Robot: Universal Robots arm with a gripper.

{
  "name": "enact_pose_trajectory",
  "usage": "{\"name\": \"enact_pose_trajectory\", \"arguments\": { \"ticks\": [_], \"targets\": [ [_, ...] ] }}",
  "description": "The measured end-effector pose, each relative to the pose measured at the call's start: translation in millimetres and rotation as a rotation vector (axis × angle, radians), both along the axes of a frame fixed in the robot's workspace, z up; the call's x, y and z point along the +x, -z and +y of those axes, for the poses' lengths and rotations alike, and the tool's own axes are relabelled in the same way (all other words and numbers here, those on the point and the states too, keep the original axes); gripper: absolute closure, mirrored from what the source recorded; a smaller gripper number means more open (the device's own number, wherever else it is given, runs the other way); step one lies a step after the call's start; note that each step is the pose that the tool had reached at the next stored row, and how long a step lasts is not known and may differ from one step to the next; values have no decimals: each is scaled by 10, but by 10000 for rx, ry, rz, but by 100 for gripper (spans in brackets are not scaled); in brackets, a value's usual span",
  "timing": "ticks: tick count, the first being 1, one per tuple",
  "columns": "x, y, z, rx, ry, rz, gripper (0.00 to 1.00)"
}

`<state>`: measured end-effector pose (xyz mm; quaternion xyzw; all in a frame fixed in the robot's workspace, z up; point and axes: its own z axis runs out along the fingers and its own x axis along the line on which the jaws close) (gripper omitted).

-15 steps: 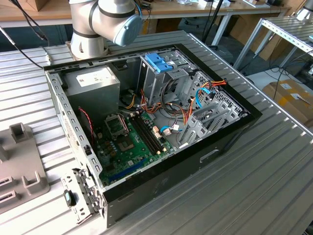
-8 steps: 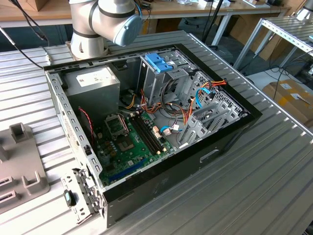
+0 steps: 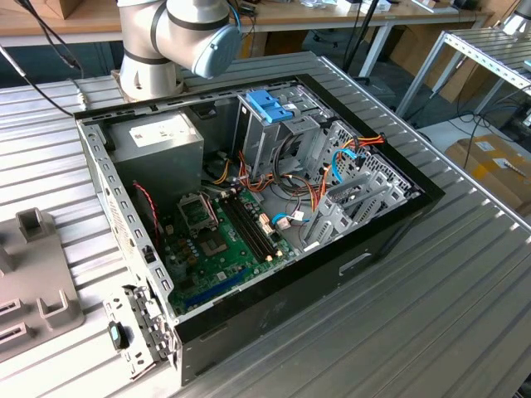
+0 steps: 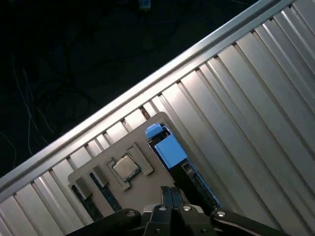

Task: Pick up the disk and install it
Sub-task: 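Pick up the disk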

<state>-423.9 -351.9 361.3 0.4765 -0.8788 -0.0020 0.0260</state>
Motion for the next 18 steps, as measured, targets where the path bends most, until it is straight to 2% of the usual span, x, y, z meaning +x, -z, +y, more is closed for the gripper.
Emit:
{"name": "enact_pose_trajectory", "arguments": {
  "ticks": [2,10,18],
  "targets": [
    [0,2,0,0,-617,1,89],
    [0,8,0,0,-2147,1,89],
    [0,15,1,0,-4220,1,89]
  ]
}}
